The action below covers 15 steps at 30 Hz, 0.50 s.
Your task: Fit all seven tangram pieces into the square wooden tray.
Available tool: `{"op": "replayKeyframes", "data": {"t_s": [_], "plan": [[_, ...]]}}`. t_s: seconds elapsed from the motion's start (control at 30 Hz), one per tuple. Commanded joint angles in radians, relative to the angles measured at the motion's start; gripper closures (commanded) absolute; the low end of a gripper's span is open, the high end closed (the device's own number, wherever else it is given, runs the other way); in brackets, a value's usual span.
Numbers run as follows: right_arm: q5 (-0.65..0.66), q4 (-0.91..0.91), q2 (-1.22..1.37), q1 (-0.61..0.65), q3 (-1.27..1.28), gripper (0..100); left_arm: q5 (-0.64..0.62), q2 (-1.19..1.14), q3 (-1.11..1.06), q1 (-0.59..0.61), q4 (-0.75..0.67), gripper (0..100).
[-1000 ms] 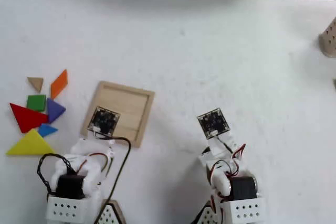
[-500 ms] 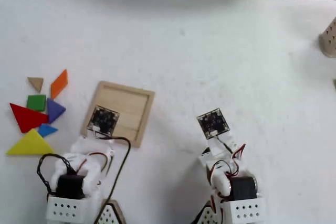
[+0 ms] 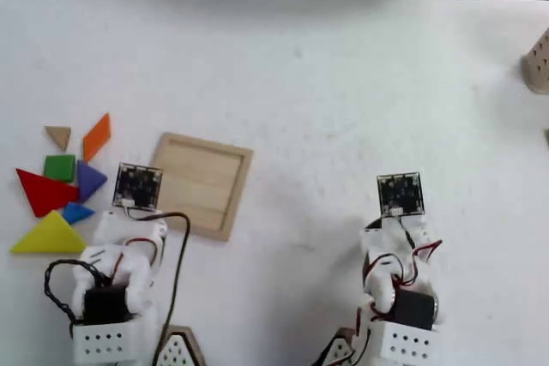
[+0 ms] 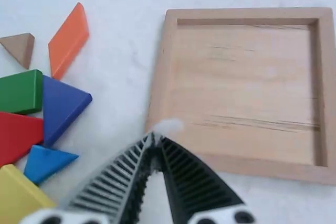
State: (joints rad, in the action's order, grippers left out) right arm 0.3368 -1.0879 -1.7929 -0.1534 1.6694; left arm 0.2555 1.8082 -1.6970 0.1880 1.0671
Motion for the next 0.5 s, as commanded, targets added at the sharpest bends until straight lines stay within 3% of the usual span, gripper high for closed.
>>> {"op": "replayKeyframes", "data": {"t_s": [0.0, 0.13, 0.33, 0.47], "plan": [[0.009, 0.007, -0.007, -0.01, 0.002, 98.1, 0.0, 0.01, 0.012, 0.016, -0.005, 98], [0.011, 0.004, -0.007, -0.013, 0.0, 98.1, 0.006, 0.01, 0.02, 0.016, -0.011, 96], [0.118, -0.004, -0.007, -0.019, 0.002, 98.1, -0.087, -0.013, 0.187, 0.101, -0.023, 76], [0.12, -0.008, -0.007, -0.016, 0.002, 98.1, -0.091, -0.219, 0.359, 0.084, -0.023, 78]]}}
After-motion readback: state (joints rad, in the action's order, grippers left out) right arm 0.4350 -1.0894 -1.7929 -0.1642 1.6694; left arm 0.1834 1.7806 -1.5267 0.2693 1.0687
